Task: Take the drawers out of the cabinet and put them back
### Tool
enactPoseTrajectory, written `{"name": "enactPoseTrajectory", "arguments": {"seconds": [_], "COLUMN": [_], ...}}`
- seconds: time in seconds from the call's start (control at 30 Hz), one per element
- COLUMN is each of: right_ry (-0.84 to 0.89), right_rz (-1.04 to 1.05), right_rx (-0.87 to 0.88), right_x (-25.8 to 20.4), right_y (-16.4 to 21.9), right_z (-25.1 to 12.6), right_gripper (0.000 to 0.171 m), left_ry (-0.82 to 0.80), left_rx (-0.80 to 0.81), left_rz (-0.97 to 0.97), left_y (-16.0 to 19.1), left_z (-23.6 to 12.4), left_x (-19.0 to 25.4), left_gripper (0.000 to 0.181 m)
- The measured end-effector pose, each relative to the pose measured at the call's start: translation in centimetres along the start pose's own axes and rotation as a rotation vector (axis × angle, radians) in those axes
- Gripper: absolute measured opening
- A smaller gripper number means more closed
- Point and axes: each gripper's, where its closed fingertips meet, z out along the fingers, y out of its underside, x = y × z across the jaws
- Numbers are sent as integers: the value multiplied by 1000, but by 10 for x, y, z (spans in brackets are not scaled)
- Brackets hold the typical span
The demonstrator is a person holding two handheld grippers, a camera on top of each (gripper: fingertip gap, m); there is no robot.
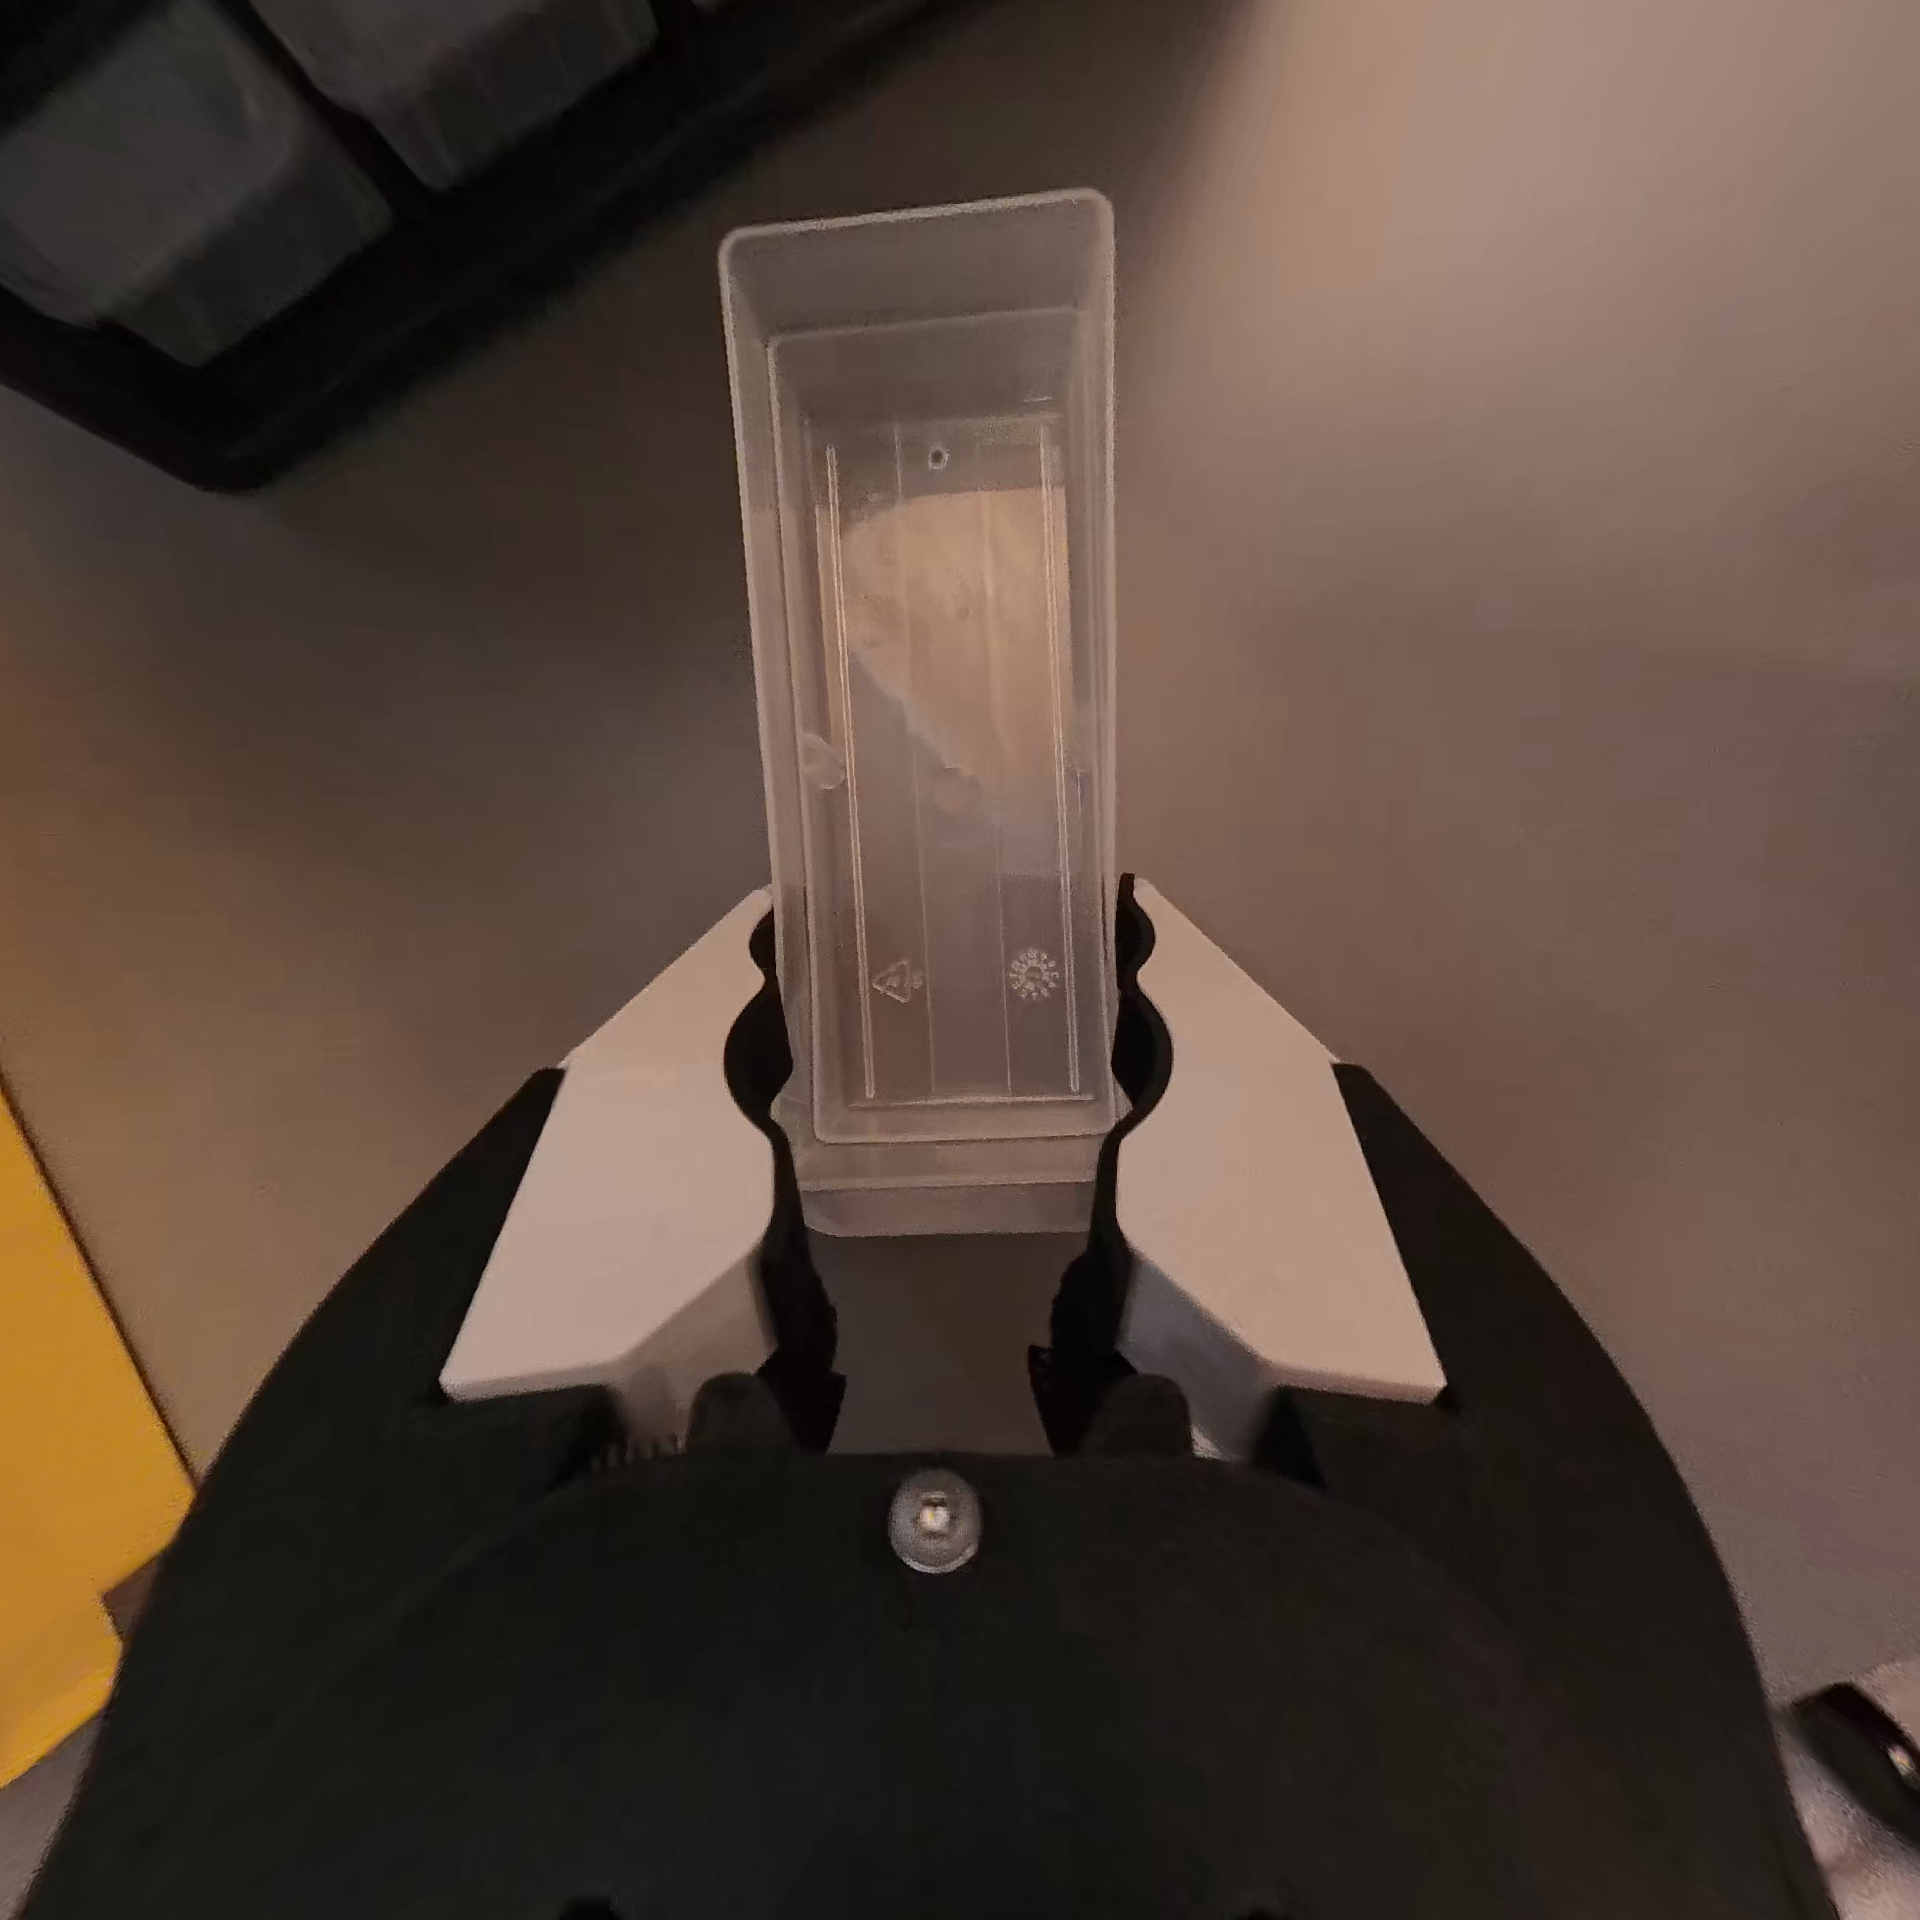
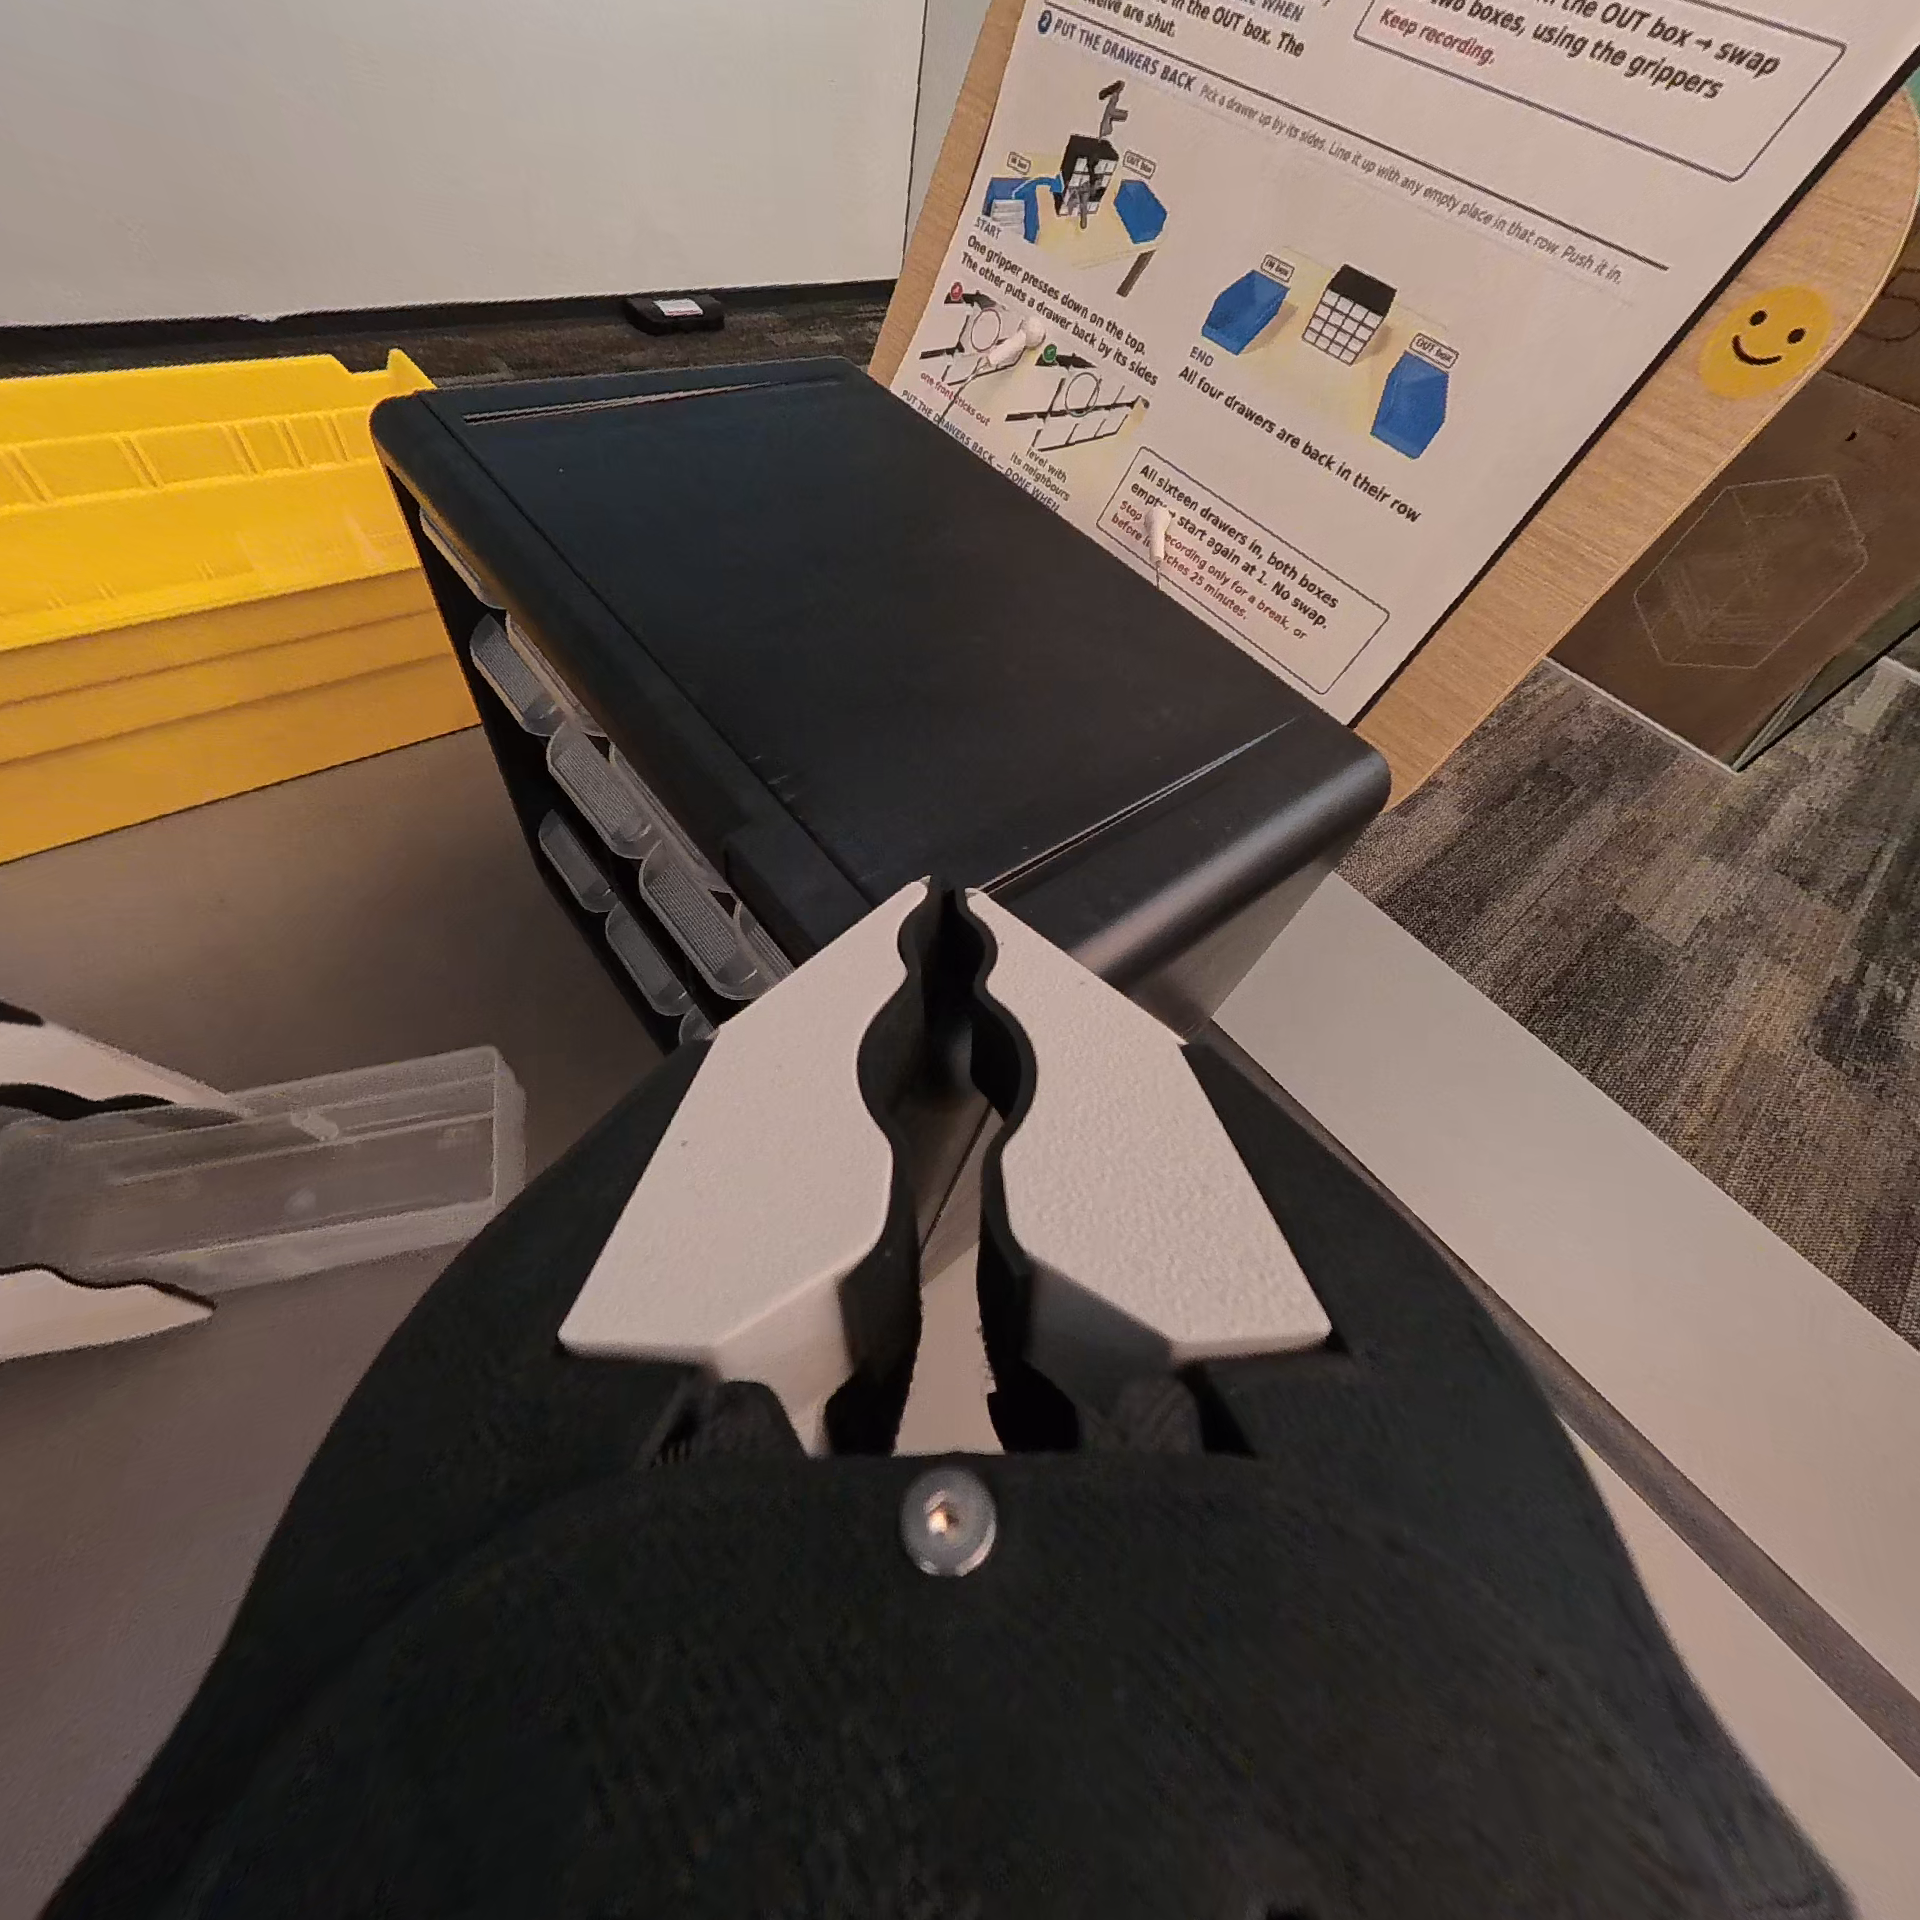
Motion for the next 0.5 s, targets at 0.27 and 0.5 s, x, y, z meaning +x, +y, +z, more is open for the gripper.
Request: {"name": "enactPoseTrajectory", "arguments": {"seconds": [0.27, 0.5], "right_ry": [-7, -15], "right_rz": [7, 11], "right_rx": [7, 14], "right_x": [0, 0], "right_y": [0, 0], "right_z": [0, 0], "right_gripper": [0, 0], "left_ry": [43, 54], "left_rx": [123, 92], "left_rz": [-140, -215], "left_y": [-57, -67], "left_z": [1, 7], "left_x": [12, 17], "left_gripper": [60, 61]}}
